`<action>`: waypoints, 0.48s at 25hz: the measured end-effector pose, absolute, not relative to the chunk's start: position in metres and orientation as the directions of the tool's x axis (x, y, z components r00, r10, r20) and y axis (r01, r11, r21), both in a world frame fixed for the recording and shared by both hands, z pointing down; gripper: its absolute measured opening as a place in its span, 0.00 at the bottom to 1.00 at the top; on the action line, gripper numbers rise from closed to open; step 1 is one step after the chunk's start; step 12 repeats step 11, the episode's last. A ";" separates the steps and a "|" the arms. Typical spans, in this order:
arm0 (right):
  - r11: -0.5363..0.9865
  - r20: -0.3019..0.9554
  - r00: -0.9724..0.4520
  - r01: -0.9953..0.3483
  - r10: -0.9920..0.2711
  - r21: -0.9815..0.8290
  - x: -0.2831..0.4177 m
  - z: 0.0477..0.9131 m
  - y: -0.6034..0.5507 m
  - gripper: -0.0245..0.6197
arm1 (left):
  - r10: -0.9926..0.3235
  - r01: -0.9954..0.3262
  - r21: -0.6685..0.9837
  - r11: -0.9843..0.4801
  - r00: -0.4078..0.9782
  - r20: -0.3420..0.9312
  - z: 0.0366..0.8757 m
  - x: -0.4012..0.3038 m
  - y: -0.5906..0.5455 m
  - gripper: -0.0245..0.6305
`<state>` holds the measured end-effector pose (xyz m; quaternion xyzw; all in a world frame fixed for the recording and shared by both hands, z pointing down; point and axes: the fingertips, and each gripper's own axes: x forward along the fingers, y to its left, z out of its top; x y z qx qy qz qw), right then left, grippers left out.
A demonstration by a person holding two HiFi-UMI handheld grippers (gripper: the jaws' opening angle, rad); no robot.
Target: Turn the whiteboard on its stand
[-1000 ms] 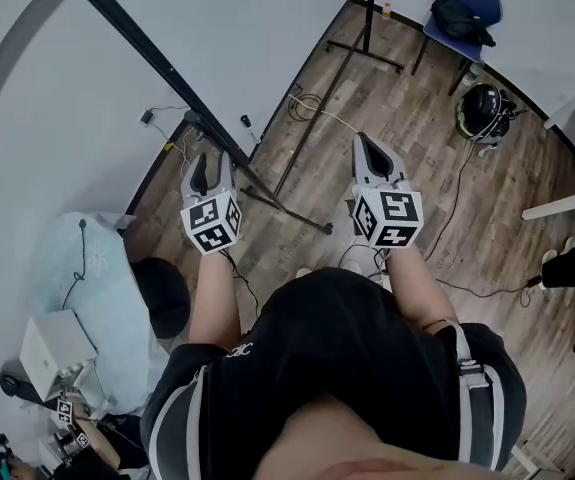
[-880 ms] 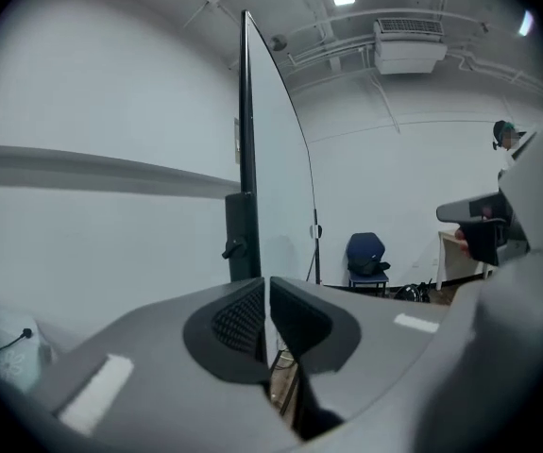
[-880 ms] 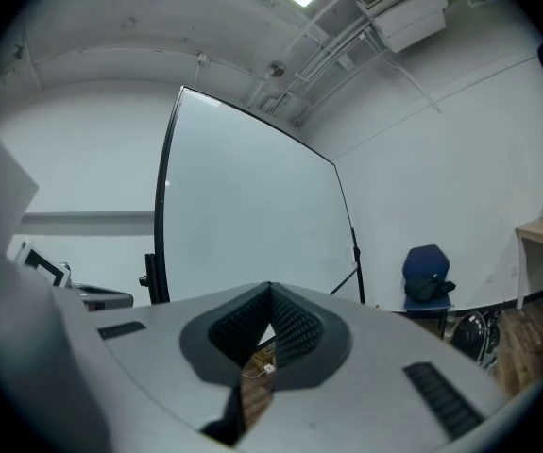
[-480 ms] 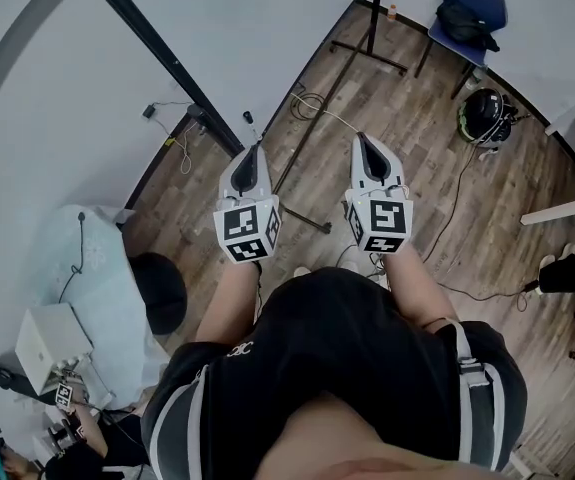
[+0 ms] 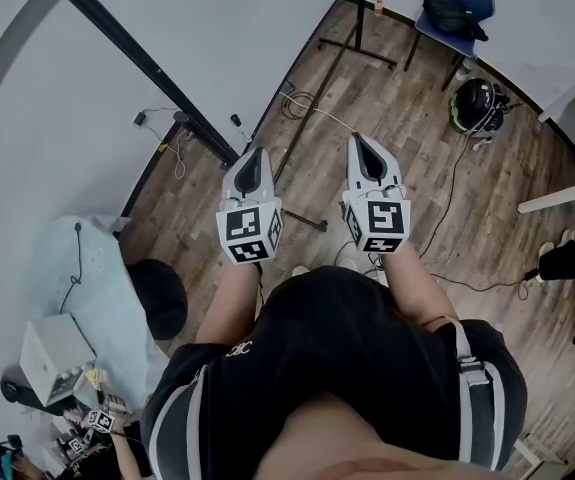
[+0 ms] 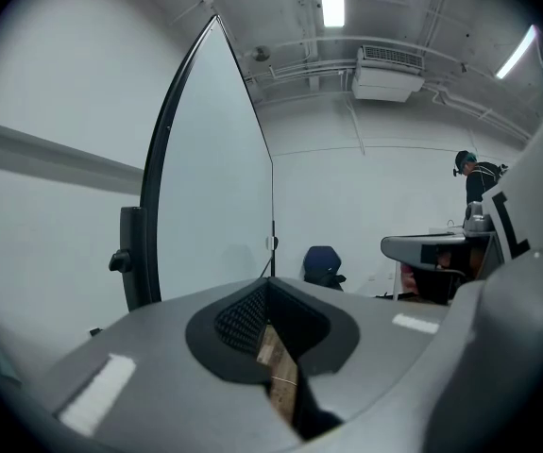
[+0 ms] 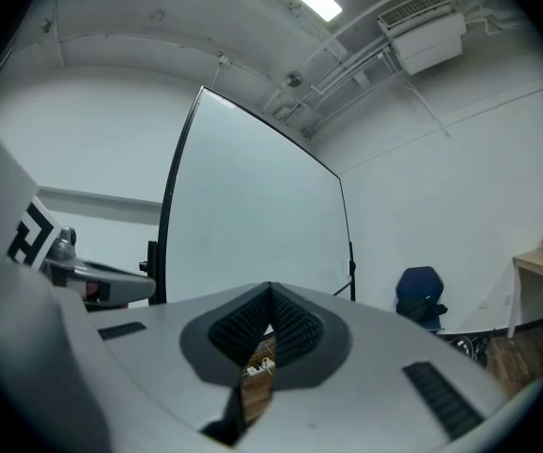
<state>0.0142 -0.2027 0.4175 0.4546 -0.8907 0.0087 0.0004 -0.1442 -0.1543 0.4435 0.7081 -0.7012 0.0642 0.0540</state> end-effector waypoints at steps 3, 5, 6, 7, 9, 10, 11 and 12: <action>0.587 0.017 -0.587 -0.810 -0.810 -0.017 0.013 0.421 -0.203 0.03 | -0.986 -1.000 -0.013 -0.013 0.010 0.168 0.444 -0.145 -0.154 0.05; 0.584 0.021 -0.584 -0.812 -0.812 -0.020 0.014 0.422 -0.204 0.03 | -0.986 -1.000 -0.015 -0.017 0.014 0.167 0.444 -0.144 -0.154 0.05; 0.583 0.023 -0.583 -0.812 -0.812 -0.023 0.015 0.422 -0.204 0.03 | -0.986 -1.000 -0.016 -0.018 0.015 0.168 0.445 -0.143 -0.154 0.05; 0.582 0.025 -0.582 -0.813 -0.813 -0.025 0.016 0.423 -0.204 0.03 | -0.986 -1.000 -0.016 -0.019 0.016 0.169 0.445 -0.143 -0.153 0.05; 0.580 0.032 -0.580 -0.814 -0.814 -0.028 0.018 0.425 -0.202 0.03 | -0.985 -1.000 -0.015 -0.022 0.019 0.170 0.446 -0.141 -0.151 0.05; 0.579 0.035 -0.579 -0.815 -0.814 -0.028 0.019 0.426 -0.201 0.03 | -0.985 -1.000 -0.015 -0.023 0.020 0.171 0.446 -0.140 -0.151 0.05; 0.578 0.039 -0.578 -0.816 -0.815 -0.029 0.020 0.427 -0.201 0.03 | -0.985 -1.000 -0.015 -0.024 0.021 0.173 0.447 -0.140 -0.150 0.05; 0.578 0.039 -0.578 -0.816 -0.815 -0.029 0.020 0.427 -0.201 0.03 | -0.985 -1.000 -0.015 -0.024 0.021 0.173 0.447 -0.140 -0.150 0.05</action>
